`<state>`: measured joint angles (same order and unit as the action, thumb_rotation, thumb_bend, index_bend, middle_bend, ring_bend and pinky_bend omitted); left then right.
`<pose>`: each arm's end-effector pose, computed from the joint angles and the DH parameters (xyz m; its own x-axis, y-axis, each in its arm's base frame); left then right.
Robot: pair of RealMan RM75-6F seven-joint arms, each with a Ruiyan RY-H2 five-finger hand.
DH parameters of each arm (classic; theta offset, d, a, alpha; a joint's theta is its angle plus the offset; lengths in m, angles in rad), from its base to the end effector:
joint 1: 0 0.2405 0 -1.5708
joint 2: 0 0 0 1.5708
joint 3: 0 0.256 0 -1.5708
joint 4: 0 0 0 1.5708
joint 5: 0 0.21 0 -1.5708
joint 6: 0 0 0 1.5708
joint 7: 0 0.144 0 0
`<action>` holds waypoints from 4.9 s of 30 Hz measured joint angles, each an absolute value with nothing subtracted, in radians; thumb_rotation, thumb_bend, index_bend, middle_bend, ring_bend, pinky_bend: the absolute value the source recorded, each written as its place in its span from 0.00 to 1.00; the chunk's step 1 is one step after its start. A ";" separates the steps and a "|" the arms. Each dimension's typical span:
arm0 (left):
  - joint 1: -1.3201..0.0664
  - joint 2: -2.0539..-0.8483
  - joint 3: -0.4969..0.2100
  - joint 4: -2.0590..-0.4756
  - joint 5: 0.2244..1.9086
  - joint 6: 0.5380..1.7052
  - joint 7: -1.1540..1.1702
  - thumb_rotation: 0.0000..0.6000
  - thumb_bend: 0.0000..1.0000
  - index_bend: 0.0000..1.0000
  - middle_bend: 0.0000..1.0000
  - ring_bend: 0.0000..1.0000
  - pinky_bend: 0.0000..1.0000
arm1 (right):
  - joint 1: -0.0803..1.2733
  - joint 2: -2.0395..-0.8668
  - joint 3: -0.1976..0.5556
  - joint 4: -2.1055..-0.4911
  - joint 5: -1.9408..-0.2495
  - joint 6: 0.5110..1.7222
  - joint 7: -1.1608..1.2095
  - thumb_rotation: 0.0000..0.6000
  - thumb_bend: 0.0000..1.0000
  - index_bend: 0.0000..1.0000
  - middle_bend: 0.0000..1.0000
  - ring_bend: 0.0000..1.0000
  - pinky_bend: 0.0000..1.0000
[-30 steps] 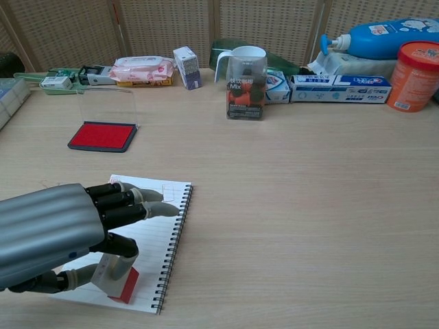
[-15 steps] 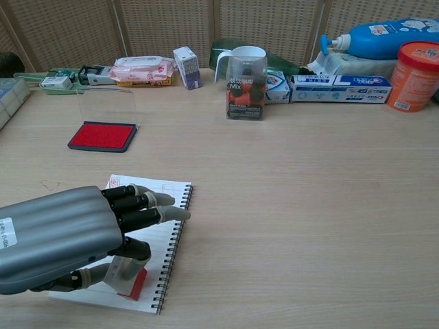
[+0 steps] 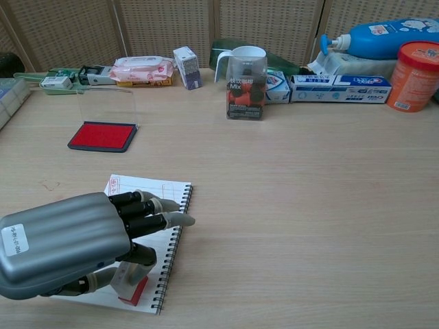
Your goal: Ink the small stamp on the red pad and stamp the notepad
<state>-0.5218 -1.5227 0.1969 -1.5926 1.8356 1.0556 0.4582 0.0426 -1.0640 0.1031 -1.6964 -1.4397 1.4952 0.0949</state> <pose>-0.1686 0.1705 -0.0471 0.7139 0.1198 0.6899 0.4425 -0.8407 -0.3120 -0.3084 -0.1777 0.1806 0.2717 0.0498 0.9611 -0.9607 0.0733 0.2678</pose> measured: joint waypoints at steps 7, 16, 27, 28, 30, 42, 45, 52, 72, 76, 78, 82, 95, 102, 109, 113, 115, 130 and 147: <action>-0.516 -1.537 0.193 -1.570 1.826 1.051 0.464 1.00 0.42 0.73 0.00 0.00 0.10 | 0.041 -1.063 0.104 -1.695 -1.440 1.498 0.096 0.66 0.00 0.00 0.00 0.00 0.00; -0.515 -1.549 0.194 -1.561 1.823 1.045 0.456 1.00 0.42 0.73 0.00 0.00 0.10 | 0.041 -1.061 0.104 -1.696 -1.441 1.498 0.098 0.67 0.00 0.00 0.00 0.00 0.00; -0.513 -1.563 0.195 -1.547 1.814 1.033 0.463 1.00 0.42 0.73 0.00 0.00 0.10 | 0.040 -1.060 0.103 -1.694 -1.442 1.499 0.101 0.66 0.00 0.00 0.00 0.00 0.00; -0.512 -1.564 0.194 -1.545 1.814 1.033 0.465 1.00 0.42 0.73 0.00 0.00 0.10 | 0.040 -1.060 0.103 -1.694 -1.442 1.499 0.101 0.67 0.00 0.00 0.00 0.00 0.00; -0.511 -1.566 0.194 -1.544 1.812 1.034 0.466 1.00 0.42 0.73 0.00 0.00 0.10 | 0.040 -1.060 0.104 -1.695 -1.442 1.499 0.101 0.67 0.00 0.00 0.00 0.00 0.00; -0.508 -1.574 0.195 -1.533 1.804 1.028 0.468 1.00 0.42 0.73 0.00 0.00 0.10 | 0.040 -1.060 0.103 -1.692 -1.442 1.499 0.101 0.66 0.00 0.00 0.00 0.00 0.00; -0.508 -1.575 0.194 -1.534 1.803 1.029 0.467 1.00 0.42 0.73 0.00 0.00 0.10 | 0.040 -1.059 0.103 -1.692 -1.442 1.498 0.102 0.66 0.00 0.00 0.00 0.00 0.00; -0.510 -1.574 0.191 -1.537 1.797 1.024 0.472 1.00 0.42 0.73 0.00 0.00 0.10 | 0.040 -1.058 0.103 -1.695 -1.442 1.499 0.104 0.66 0.00 0.00 0.00 0.00 0.00; -0.502 -1.429 0.130 -1.657 1.789 1.144 0.441 1.00 0.42 0.73 0.00 0.00 0.10 | 0.041 -1.060 0.101 -1.696 -1.441 1.494 0.099 0.67 0.00 0.00 0.00 0.00 0.00; -0.486 -1.381 0.109 -1.652 1.747 1.175 0.408 1.00 0.41 0.73 0.00 0.00 0.10 | 0.041 -1.060 0.101 -1.696 -1.441 1.494 0.100 0.67 0.00 0.00 0.00 0.00 0.00; -0.475 -1.359 0.100 -1.641 1.719 1.189 0.383 1.00 0.41 0.73 0.00 0.00 0.10 | 0.041 -1.060 0.100 -1.696 -1.441 1.493 0.099 0.66 0.00 0.00 0.00 0.00 0.00; -0.458 -1.337 0.081 -1.609 1.663 1.200 0.339 1.00 0.41 0.73 0.00 0.00 0.10 | 0.041 -1.061 0.098 -1.696 -1.443 1.493 0.095 0.67 0.00 0.00 0.00 0.00 0.00; -0.431 -1.341 0.011 -1.403 1.466 1.152 0.199 1.00 0.41 0.73 0.00 0.00 0.10 | 0.045 -1.073 0.094 -1.692 -1.443 1.484 0.074 0.66 0.00 0.00 0.00 0.00 0.00; -0.427 -1.396 -0.009 -1.279 1.412 1.118 0.153 1.00 0.41 0.73 0.00 0.00 0.10 | 0.048 -1.073 0.091 -1.694 -1.441 1.475 0.071 0.67 0.00 0.00 0.00 0.00 0.00; -0.430 -1.448 -0.025 -1.202 1.374 1.080 0.131 1.00 0.41 0.73 0.00 0.00 0.10 | 0.048 -1.073 0.091 -1.695 -1.439 1.473 0.074 0.67 0.00 0.00 0.00 0.00 0.00; -0.429 -1.461 -0.030 -1.185 1.362 1.072 0.125 1.00 0.41 0.73 0.00 0.00 0.10 | 0.049 -1.072 0.091 -1.697 -1.437 1.470 0.074 0.66 0.00 0.00 0.00 0.00 0.00; -0.428 -1.463 -0.031 -1.184 1.362 1.073 0.117 1.00 0.41 0.73 0.00 0.00 0.10 | 0.050 -1.072 0.091 -1.697 -1.437 1.470 0.074 0.67 0.00 0.00 0.00 0.00 0.00; -0.427 -1.471 -0.037 -1.183 1.345 1.060 0.144 1.00 0.40 0.73 0.00 0.00 0.10 | 0.052 -1.076 0.092 -1.699 -1.433 1.466 0.070 0.66 0.00 0.00 0.00 0.00 0.00; -0.430 -1.488 -0.048 -1.199 1.298 1.038 0.228 1.00 0.38 0.73 0.00 0.00 0.10 | 0.052 -1.072 0.093 -1.703 -1.432 1.468 0.074 0.67 0.00 0.00 0.00 0.00 0.00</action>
